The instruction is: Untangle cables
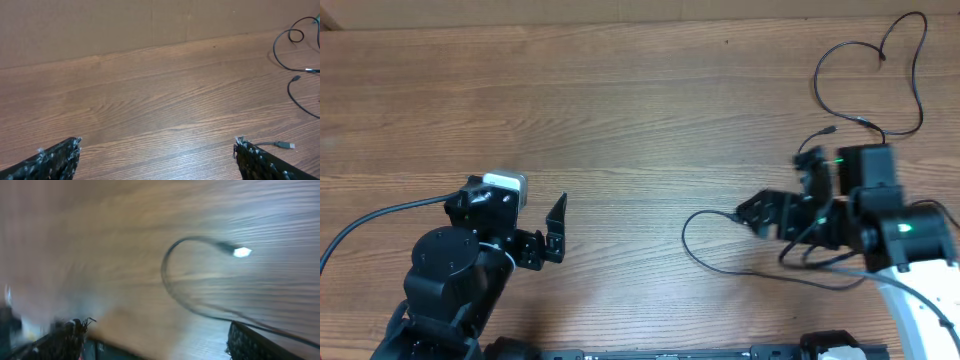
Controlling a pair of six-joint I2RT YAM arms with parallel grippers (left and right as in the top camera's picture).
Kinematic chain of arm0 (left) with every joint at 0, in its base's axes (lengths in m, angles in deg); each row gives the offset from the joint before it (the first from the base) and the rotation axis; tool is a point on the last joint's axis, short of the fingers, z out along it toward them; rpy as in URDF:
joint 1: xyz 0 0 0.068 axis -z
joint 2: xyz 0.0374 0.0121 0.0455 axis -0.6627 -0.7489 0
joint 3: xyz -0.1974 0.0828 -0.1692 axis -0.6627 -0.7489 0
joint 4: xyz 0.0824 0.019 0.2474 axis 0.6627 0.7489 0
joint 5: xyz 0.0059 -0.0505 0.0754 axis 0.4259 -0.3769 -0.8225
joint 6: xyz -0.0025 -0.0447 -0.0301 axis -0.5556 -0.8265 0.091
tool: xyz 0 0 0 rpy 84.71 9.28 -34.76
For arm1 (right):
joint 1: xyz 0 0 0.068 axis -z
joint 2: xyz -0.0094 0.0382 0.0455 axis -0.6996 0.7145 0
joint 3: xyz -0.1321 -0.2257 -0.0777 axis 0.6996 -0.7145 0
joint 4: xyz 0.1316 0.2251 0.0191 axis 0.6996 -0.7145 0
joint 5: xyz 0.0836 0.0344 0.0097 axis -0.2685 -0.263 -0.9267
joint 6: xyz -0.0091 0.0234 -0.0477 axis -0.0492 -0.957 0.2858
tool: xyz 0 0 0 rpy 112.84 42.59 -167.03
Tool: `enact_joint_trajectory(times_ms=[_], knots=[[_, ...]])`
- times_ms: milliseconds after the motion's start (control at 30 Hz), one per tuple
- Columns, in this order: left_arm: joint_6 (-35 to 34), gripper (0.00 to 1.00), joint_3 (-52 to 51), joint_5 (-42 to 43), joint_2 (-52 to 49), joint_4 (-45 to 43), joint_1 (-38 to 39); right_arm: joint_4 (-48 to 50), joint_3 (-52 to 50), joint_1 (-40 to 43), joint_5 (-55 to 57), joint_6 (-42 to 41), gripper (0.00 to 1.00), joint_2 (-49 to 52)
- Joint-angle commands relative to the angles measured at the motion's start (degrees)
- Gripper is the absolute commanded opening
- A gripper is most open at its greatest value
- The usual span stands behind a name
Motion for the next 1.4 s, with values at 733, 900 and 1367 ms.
enact_joint_trajectory(times_ms=[733,900,1367], knots=[[1.27,1.00,0.13,2.43,-0.07,1.09,-0.17,-2.25,1.20,-31.82,16.17,-4.50,0.90,25.81],[1.27,1.00,0.13,2.91,-0.07,1.07,-0.17,-1.73,1.20,-33.75,16.17,-4.94,0.91,25.86],[1.31,1.00,0.13,3.85,-0.07,1.27,-0.17,-1.46,1.18,-33.75,16.17,-4.48,0.92,25.97]])
